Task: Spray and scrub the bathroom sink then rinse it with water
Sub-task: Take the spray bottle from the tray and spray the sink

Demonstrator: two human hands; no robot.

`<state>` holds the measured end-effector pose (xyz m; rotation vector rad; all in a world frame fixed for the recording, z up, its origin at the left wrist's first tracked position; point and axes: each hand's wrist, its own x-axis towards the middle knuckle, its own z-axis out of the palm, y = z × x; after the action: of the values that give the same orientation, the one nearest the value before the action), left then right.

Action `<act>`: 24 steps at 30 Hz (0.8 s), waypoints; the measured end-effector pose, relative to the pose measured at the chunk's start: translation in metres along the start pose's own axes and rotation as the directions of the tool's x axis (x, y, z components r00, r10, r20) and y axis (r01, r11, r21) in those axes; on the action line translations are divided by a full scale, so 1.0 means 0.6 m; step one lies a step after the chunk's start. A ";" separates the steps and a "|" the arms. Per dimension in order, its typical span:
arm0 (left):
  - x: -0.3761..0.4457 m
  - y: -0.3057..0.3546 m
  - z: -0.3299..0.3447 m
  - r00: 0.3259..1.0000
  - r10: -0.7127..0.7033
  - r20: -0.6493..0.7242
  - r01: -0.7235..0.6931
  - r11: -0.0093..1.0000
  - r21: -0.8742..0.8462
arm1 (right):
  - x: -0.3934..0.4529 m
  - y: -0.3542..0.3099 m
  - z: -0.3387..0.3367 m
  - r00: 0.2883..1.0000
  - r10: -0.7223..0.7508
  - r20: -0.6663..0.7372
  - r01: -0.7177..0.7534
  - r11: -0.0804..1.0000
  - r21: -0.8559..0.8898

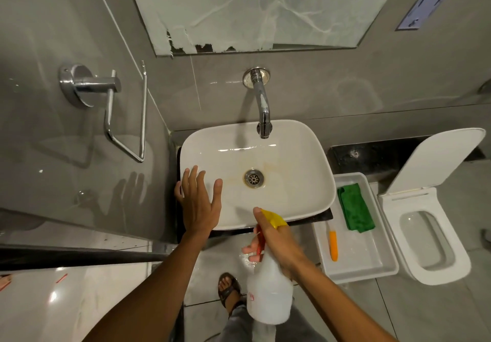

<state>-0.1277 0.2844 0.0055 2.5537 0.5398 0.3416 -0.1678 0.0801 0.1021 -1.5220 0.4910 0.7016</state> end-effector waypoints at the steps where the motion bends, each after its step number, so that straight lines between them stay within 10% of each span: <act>1: 0.000 0.000 0.000 1.000 -0.007 0.000 0.007 1.000 -0.008 | 0.005 -0.007 0.006 0.999 -0.036 -0.021 0.035 0.999 -0.021; 24: 0.000 -0.004 0.002 1.000 -0.028 0.014 0.028 0.999 -0.042 | 0.037 -0.050 -0.162 0.916 -0.152 -0.371 0.173 0.985 0.025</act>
<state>-0.1278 0.2858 0.0031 2.5039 0.5571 0.3223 -0.1180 -0.0115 0.1071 -1.6256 0.6511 0.2666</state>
